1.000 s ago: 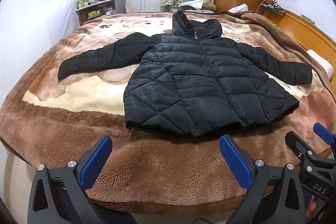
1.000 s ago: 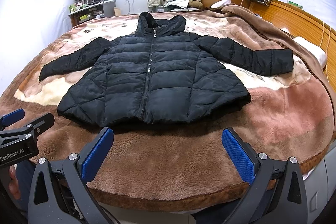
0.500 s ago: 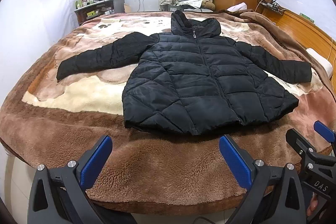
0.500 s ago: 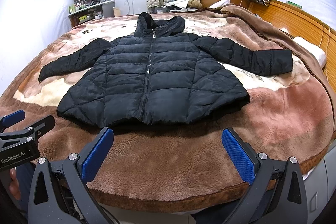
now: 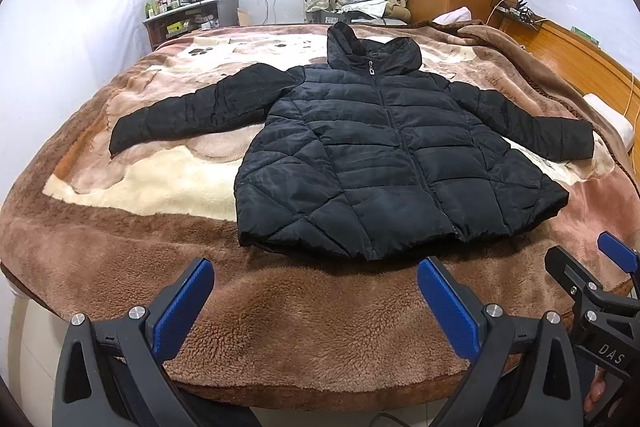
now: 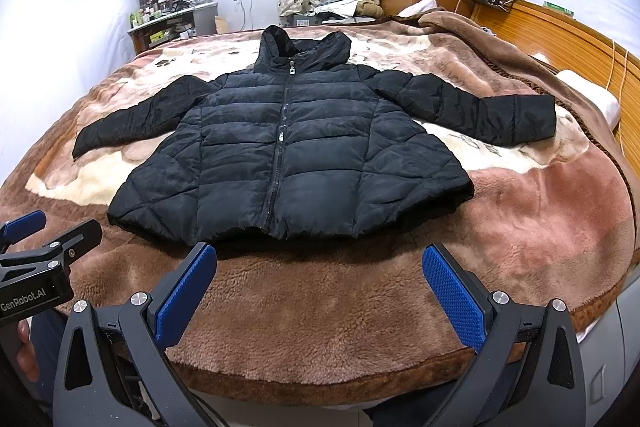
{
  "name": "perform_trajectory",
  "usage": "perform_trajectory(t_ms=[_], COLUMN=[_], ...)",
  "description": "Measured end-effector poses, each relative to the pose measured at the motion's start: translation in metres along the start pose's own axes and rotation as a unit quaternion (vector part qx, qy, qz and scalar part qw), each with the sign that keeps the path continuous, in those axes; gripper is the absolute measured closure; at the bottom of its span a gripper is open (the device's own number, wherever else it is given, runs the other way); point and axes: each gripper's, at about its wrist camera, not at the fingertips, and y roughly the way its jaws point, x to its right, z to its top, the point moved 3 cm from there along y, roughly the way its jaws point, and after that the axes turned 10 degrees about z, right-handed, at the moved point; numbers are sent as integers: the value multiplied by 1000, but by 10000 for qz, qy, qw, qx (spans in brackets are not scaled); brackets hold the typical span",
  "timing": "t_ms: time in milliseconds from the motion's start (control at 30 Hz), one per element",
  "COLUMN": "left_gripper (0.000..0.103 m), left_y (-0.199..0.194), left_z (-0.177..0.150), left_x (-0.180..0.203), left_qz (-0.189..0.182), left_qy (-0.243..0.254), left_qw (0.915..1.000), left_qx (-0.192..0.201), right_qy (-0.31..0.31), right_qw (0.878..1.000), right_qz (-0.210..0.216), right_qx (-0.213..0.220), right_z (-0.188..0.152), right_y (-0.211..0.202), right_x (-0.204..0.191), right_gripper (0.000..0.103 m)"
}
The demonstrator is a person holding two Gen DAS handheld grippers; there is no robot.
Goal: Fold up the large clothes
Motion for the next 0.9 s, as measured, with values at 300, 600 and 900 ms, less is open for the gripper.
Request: perform_trajectory(t_ms=[300, 600, 900], left_gripper=[0, 0, 0], left_y=[4, 10, 42], left_z=[-1, 3, 28], left_x=[0, -1, -17], left_qz=[4, 13, -147], left_qy=[9, 14, -100], left_qw=[10000, 10000, 9998], left_qx=[-41, -52, -124], right_qy=[8, 7, -66], right_qw=[10000, 10000, 9999], right_qz=[-6, -29, -69], right_qx=[-31, -38, -116], right_z=[0, 1, 21], right_y=[1, 4, 30], right_x=[1, 1, -2], right_gripper=[1, 1, 1])
